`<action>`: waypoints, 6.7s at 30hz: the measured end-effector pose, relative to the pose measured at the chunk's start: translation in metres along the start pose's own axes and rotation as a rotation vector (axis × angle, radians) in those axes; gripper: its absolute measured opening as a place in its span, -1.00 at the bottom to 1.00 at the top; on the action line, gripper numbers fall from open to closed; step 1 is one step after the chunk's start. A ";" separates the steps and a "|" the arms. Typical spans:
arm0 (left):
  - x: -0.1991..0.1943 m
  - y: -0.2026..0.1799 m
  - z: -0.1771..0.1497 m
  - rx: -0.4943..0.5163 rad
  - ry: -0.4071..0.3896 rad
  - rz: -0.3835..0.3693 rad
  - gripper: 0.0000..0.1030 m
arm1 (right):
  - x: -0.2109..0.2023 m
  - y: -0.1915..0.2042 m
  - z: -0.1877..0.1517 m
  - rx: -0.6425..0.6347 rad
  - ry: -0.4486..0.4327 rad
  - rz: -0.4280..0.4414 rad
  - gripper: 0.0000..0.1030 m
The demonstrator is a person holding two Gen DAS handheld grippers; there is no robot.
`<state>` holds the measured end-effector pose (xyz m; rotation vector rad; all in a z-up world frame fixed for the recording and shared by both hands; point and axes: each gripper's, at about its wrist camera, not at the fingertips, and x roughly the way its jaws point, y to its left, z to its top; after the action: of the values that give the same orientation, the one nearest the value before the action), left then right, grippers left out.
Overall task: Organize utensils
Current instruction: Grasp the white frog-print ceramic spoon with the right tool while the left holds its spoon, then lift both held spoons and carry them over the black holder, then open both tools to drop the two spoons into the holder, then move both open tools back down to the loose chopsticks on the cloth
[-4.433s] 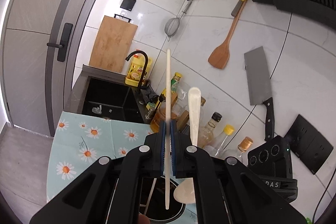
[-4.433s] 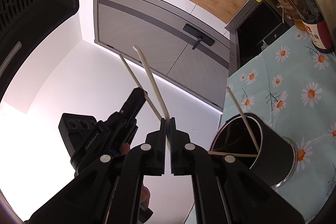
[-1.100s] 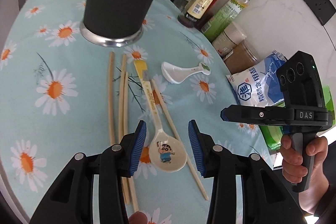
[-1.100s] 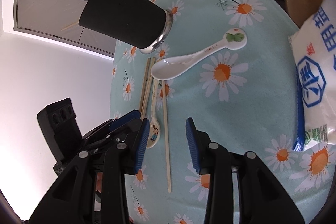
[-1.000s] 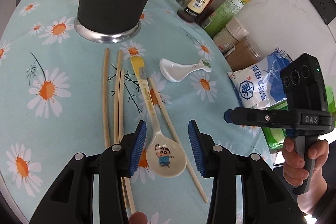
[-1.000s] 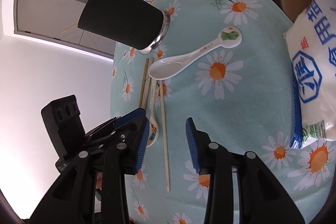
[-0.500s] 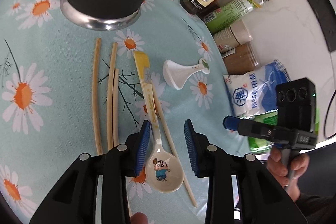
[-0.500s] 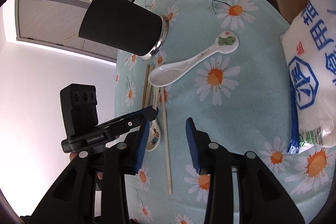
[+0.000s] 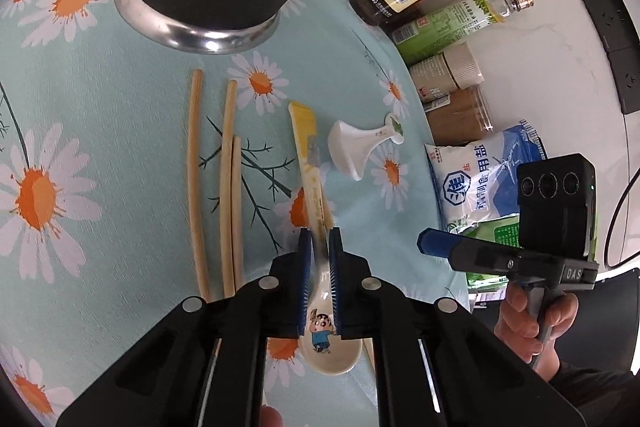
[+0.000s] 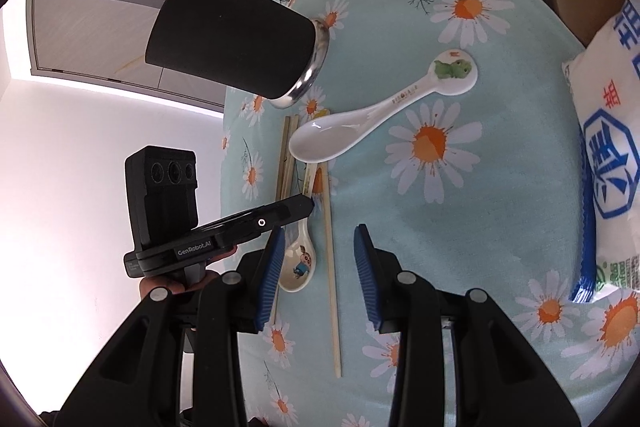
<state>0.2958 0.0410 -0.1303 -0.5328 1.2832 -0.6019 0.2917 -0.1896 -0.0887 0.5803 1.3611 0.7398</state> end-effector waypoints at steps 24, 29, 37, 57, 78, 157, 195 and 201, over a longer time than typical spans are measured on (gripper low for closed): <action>-0.053 0.004 -0.021 -0.080 -0.215 -0.058 -0.90 | 0.050 -0.042 0.037 0.480 -0.080 0.172 -0.32; -0.061 0.004 -0.024 -0.081 -0.232 -0.066 -0.90 | 0.054 -0.055 0.036 0.610 -0.098 0.209 -0.56; -0.063 0.004 -0.027 -0.083 -0.235 -0.068 -0.90 | 0.056 -0.054 0.036 0.628 -0.114 0.169 -0.87; -0.088 -0.012 -0.033 -0.020 -0.338 -0.048 -0.90 | 0.035 0.051 0.051 -0.115 -0.126 -0.165 -0.92; -0.166 -0.081 -0.016 0.188 -0.675 0.124 -0.90 | 0.009 0.170 0.059 -0.625 -0.209 -0.287 -0.92; -0.163 -0.090 0.087 0.157 -0.839 0.286 -0.45 | -0.005 0.197 0.146 -0.559 -0.302 -0.217 -0.49; -0.165 -0.068 -0.068 0.199 -0.594 0.282 -0.06 | -0.001 0.124 0.012 -0.346 -0.041 -0.338 0.22; -0.145 -0.058 -0.084 0.210 -0.517 0.317 -0.06 | 0.027 0.111 0.001 -0.289 0.058 -0.387 0.15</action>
<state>0.1817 0.0944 -0.0050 -0.2750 0.7789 -0.2988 0.2794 -0.0967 -0.0228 0.0617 1.3368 0.6224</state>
